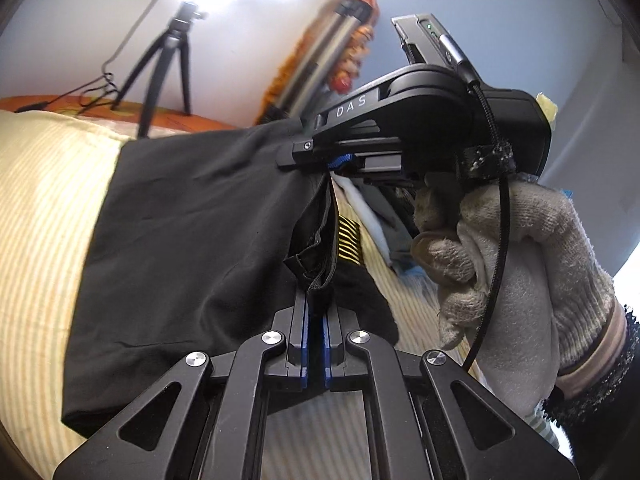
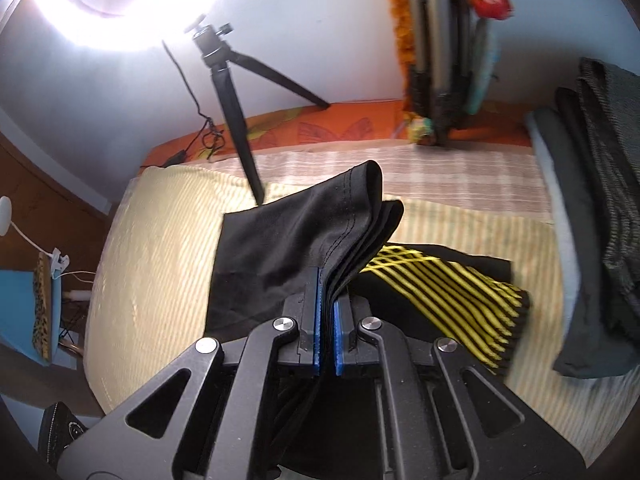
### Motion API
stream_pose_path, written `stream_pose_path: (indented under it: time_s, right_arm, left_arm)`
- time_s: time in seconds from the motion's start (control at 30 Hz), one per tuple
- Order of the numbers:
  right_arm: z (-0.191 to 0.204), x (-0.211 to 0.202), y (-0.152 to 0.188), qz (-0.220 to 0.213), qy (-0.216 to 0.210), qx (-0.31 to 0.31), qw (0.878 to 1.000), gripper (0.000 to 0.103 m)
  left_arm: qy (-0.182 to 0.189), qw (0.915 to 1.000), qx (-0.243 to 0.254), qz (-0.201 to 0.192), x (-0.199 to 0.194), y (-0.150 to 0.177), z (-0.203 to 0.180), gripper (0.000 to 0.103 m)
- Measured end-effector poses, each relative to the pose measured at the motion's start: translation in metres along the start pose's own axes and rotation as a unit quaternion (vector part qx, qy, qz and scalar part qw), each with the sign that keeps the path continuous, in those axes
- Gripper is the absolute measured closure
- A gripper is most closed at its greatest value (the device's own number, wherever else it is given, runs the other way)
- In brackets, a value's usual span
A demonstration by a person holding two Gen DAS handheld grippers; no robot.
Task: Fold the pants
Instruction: 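Grasp the shorts edge with the right gripper while the left gripper grasps beside it, lifting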
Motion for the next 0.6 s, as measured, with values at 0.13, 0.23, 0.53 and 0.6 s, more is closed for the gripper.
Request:
stream_pose_path:
  time_s: [0.13, 0.23, 0.53, 0.6]
  right_arm:
    - [-0.019, -0.011, 0.003, -0.004, 0.017, 0.003, 1.0, 0.098]
    - [-0.033, -0.017, 0.004, -0.005, 0.025, 0.007, 1.0, 0.098]
    - [-0.077, -0.009, 0.011, 0.005, 0.048, 0.017, 0.999, 0.098]
    - [-0.084, -0.005, 0.014, 0.008, 0.045, 0.021, 0.999, 0.098]
  left_arm:
    - [0.009, 0.9999, 0.011, 0.006, 0.024, -0.001, -0.017, 0.1]
    - [0.016, 0.9996, 0.02, 0.014, 0.038, 0.001, -0.035, 0.1]
    - [0.026, 0.9978, 0.034, 0.049, 0.071, 0.017, -0.063, 0.1]
    - [0.026, 0.9973, 0.037, 0.059, 0.076, 0.018, -0.062, 0.099]
Point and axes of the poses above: each gripper's, at about its wrist camera, not at the fingertips, and x roughly the way its jaws point, z to its left, y to its underside, the point moved 8 cm from there along x, roughly the way its jaws point, and after that the axes turned 6 degrees about -y, right-handed, at the moved point
